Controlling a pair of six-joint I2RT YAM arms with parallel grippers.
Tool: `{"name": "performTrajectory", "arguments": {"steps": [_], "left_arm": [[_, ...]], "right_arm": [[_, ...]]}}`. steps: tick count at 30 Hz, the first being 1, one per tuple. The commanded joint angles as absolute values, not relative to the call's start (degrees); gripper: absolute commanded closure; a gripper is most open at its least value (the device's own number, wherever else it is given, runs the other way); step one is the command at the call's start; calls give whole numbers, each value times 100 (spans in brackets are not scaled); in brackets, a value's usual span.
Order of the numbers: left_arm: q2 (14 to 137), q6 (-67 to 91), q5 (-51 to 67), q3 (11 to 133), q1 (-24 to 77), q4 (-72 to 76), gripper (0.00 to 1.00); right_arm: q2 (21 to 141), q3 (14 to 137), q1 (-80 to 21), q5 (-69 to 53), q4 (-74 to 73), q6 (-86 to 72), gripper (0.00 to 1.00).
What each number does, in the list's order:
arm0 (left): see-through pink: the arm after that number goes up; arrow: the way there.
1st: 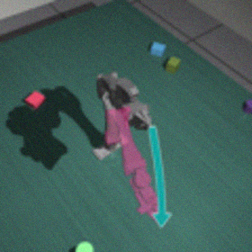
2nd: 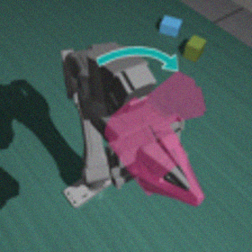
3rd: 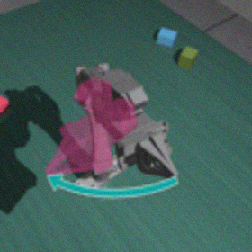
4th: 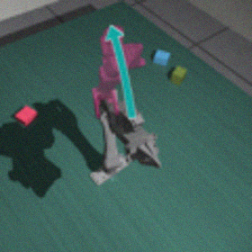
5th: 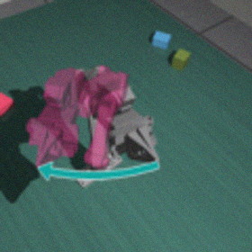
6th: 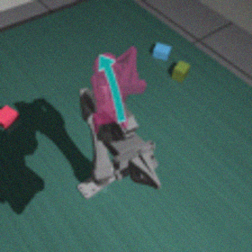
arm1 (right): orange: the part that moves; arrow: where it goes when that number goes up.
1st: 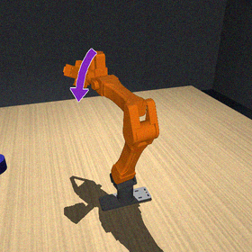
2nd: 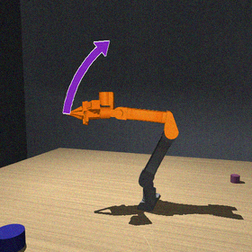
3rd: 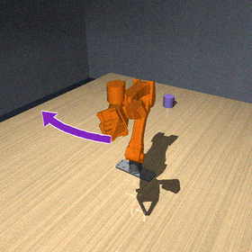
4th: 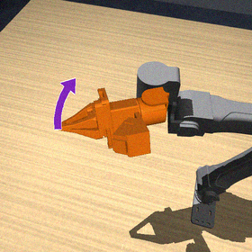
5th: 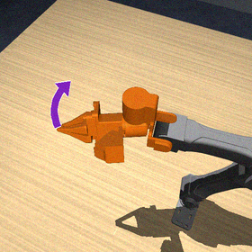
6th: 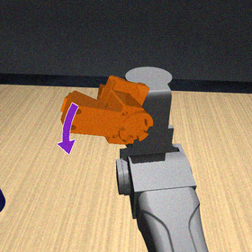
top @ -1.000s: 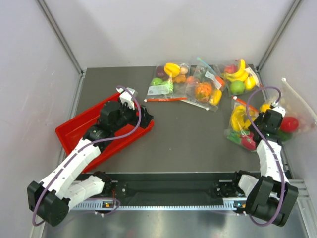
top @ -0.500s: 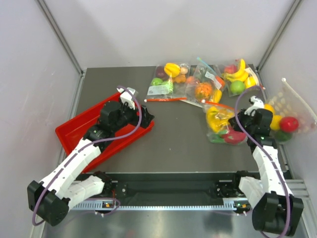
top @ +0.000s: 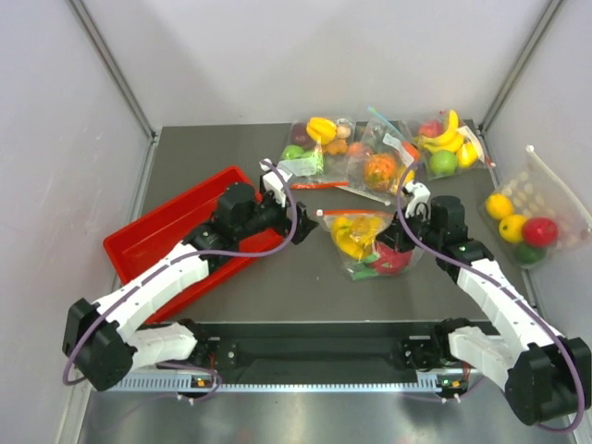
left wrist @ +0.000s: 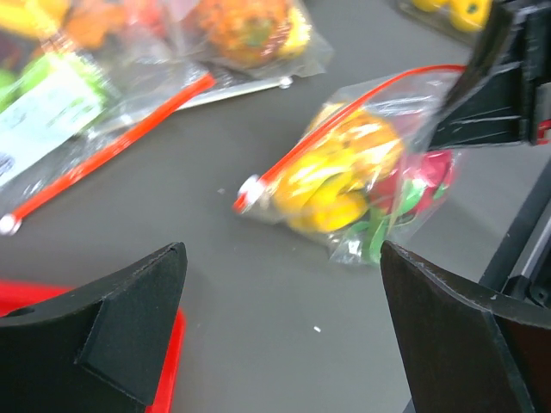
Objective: Open the zip-top bag and remove the fake food
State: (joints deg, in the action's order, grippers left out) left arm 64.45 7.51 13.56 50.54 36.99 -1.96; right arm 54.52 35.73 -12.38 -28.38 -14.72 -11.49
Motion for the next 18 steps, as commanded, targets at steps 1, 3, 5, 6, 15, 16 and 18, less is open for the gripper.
{"name": "performTrajectory", "arguments": {"steps": [1,3,5,6,15,16,18], "left_arm": [[6705,291,1678,5458,3858,483,2],[6943,211,1949,5545,3893,518,2],[7170,193,2135,5555,3929,693,2],[7259,167,2197,5589,3972,720,2],[8112,-210,2162,5783,4061,905,1],[8147,-228,2145,5792,4061,923,1],[8270,-246,2206,5853,4061,870,2]], "right_arm": [[5554,3726,-1572,-3094,-1002,-1028,100],[5590,3744,-1634,-3146,-1011,-976,100],[5581,3753,-1722,-3243,-993,-958,100],[5581,3762,-1749,-3287,-984,-941,100],[5291,3806,-1907,-3630,-1186,-738,100],[5265,3806,-1907,-3647,-1221,-721,100],[5186,3788,-1907,-3674,-1239,-729,100]]}}
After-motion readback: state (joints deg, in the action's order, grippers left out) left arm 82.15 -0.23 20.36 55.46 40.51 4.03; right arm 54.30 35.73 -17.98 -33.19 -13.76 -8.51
